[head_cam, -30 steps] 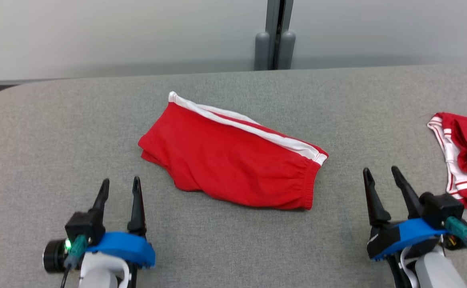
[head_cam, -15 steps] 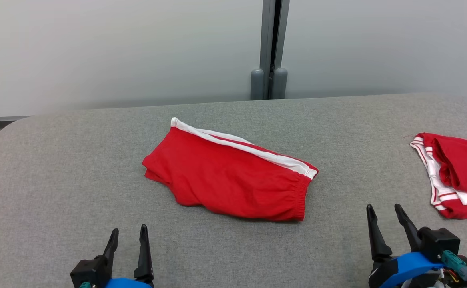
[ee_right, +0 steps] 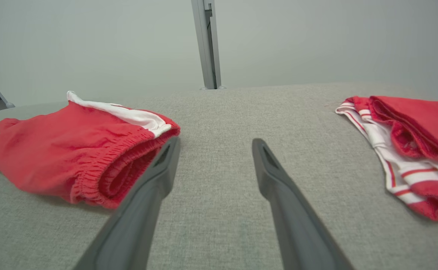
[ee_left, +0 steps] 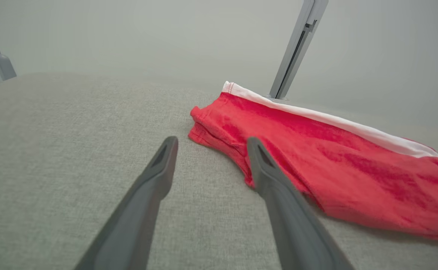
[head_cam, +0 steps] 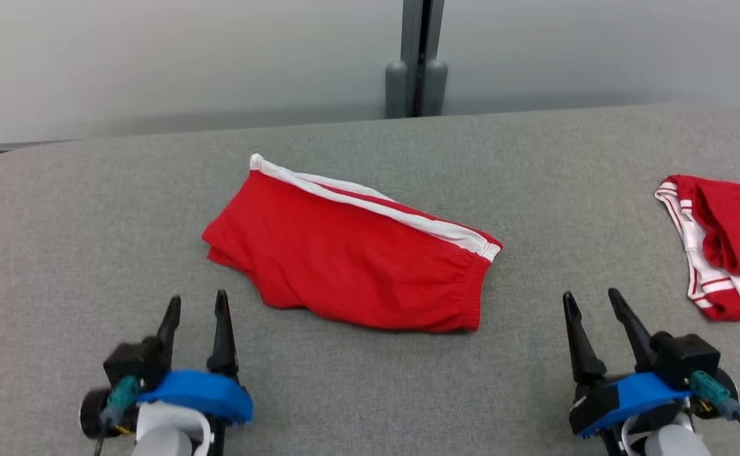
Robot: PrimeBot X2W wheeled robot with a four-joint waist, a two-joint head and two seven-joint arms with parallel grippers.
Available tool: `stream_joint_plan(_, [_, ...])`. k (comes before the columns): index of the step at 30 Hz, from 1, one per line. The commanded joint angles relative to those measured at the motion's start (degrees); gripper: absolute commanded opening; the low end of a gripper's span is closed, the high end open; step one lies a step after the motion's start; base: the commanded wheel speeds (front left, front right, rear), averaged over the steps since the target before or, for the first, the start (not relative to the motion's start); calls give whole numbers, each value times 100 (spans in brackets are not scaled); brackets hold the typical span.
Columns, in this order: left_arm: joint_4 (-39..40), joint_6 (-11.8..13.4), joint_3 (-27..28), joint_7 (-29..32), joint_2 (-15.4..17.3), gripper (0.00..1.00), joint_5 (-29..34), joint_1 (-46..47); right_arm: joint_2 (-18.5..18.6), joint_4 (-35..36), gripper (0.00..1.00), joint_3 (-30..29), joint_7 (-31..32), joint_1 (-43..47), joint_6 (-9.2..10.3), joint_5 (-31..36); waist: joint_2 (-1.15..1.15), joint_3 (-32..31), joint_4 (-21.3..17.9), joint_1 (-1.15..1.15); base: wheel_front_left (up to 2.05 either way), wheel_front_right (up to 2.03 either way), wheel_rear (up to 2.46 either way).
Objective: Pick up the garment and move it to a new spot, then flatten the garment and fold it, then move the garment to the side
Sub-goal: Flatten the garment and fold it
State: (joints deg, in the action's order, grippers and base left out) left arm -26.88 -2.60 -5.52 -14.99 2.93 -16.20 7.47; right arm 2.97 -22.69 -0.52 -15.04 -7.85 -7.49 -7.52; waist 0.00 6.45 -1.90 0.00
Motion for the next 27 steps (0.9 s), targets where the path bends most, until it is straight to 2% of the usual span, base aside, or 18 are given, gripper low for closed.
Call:
stream_joint_plan(1, [-143,-41,63,-24,-4,100,53,405,-3,82,100,29,-15,-176,0,34,0,246,61,0,0,0,0])
stream_joint_plan(9, [-1302,-150,426,-23,9,100,105,1943,88,248,100,235,-14,-603,0,-25,0,1016,-130,0,0,0,0])
stream_joint_plan(16, [-2435,184,704,-20,69,100,162,2636,187,269,100,231,-14,-733,0,-84,0,1252,-287,0,0,0,0])
stream_joint_plan(24, [-3611,-202,476,13,17,100,117,2888,178,236,100,231,-14,-717,0,-99,0,1241,-253,0,0,0,0])
stream_joint_plan(25, [-3723,-234,442,16,11,70,96,2928,170,229,100,249,-14,-723,0,-98,0,1237,-240,0,0,0,0])
stream_joint_plan(26, [-3822,-266,402,17,6,5,85,2973,167,228,100,268,-14,-736,0,-100,0,1233,-227,0,0,0,0])
stream_joint_plan(27, [-3897,-304,358,17,1,0,86,3004,166,221,100,275,-14,-753,0,-101,0,1228,-214,0,0,0,0])
